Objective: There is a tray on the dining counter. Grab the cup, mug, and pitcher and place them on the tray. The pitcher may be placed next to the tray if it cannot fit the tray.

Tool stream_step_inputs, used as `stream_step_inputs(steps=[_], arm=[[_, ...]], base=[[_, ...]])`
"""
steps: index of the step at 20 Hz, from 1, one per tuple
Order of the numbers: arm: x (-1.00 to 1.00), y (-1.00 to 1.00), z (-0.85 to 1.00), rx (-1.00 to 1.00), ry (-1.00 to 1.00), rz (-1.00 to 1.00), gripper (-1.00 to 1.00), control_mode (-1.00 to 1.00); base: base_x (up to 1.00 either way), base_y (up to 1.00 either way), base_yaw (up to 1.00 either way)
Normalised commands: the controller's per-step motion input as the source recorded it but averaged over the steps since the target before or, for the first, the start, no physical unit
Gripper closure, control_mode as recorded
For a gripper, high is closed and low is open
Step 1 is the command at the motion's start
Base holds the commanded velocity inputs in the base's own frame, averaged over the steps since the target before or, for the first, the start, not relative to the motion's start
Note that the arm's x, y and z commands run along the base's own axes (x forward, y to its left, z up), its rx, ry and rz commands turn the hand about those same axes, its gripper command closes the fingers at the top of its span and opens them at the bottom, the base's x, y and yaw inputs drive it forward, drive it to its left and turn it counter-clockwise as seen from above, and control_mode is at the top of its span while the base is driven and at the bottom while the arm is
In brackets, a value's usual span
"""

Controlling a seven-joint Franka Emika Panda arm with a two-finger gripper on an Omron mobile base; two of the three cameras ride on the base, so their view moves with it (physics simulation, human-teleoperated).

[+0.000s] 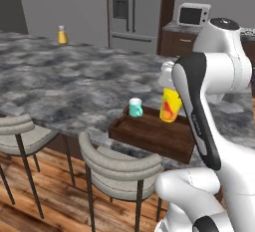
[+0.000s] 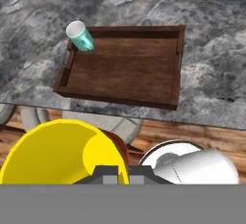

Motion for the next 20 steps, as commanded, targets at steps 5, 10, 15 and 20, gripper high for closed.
stream_step_inputs(steps=[5, 10, 15, 20], arm=[[0.49, 0.05, -0.42, 0.00, 0.03, 0.00, 1.00, -1.00], [0.22, 0.09, -0.38, -0.01, 0.00, 0.00, 1.00, -1.00], [0.22, 0.05, -0.33, -0.02, 0.00, 0.01, 1.00, -1.00], [0.23, 0.00, -0.31, -0.01, 0.00, 0.02, 1.00, -1.00]], base=[[0.00, 0.00, 0.00], [0.00, 0.00, 0.00], [0.00, 0.00, 0.00], [0.00, 0.00, 0.00]])
